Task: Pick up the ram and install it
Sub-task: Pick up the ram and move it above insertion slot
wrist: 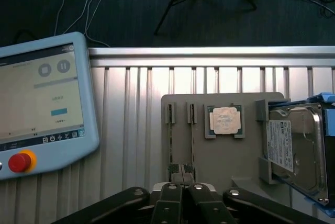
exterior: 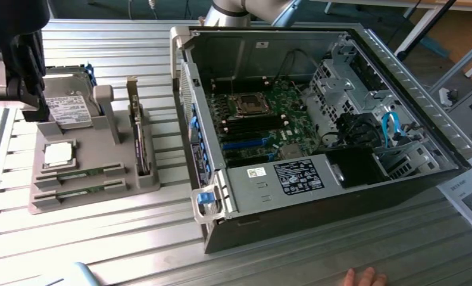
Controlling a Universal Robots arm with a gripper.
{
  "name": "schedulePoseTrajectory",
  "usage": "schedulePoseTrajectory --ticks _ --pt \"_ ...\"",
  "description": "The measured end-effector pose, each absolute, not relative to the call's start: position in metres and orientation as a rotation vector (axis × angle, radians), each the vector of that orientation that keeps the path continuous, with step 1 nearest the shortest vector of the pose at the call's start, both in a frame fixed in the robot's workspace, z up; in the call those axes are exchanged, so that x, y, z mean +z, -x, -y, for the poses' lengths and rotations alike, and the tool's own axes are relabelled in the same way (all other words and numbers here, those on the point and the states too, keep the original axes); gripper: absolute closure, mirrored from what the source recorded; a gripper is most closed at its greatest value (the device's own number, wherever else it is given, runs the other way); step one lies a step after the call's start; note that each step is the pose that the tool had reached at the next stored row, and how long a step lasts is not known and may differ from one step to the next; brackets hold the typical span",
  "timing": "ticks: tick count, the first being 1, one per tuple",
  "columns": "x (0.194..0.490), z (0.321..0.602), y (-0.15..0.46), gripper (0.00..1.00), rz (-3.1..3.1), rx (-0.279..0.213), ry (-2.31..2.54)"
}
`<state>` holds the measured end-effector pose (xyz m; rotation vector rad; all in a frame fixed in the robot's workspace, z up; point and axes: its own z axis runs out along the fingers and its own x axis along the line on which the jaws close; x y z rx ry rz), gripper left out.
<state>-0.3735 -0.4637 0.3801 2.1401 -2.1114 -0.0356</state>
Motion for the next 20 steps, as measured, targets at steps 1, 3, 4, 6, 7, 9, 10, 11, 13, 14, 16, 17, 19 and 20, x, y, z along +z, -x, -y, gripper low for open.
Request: schedulePoseTrajectory --ticks 1,3,4,6,7,9,10,11,13,14,16,17,19,20 --pt "0.3802 0.4637 0.3735 0.89 2.114 -0.031 -2.142" --pt "0.3801 0.4637 0.3735 0.89 2.120 -0.022 -2.147" --pt "0.3801 0.4637 0.3735 0.89 2.121 -0.020 -2.148" --pt "0.3800 0.4637 0.3739 0.89 2.131 -0.002 -2.156" --pt "0.3800 0.4637 0.3742 0.89 2.138 0.013 -2.162" --pt "0.3800 0.4637 0.3748 0.89 2.155 0.049 -2.177" --pt "0.3801 0.4637 0.3747 0.89 2.158 0.054 -2.179" --pt "0.3801 0.4637 0.3747 0.89 2.158 0.054 -2.179" --pt "0.3801 0.4637 0.3748 0.89 2.158 0.054 -2.179" --pt "0.3800 0.4637 0.3748 0.89 2.158 0.054 -2.179" --pt "0.3800 0.4637 0.3748 0.89 2.158 0.054 -2.179" --pt "0.3801 0.4637 0.3749 0.89 2.161 0.051 -2.182" --pt "0.3800 0.4639 0.3749 0.89 2.167 0.045 -2.188" --pt "0.3801 0.4642 0.3749 0.89 2.171 0.043 -2.192"
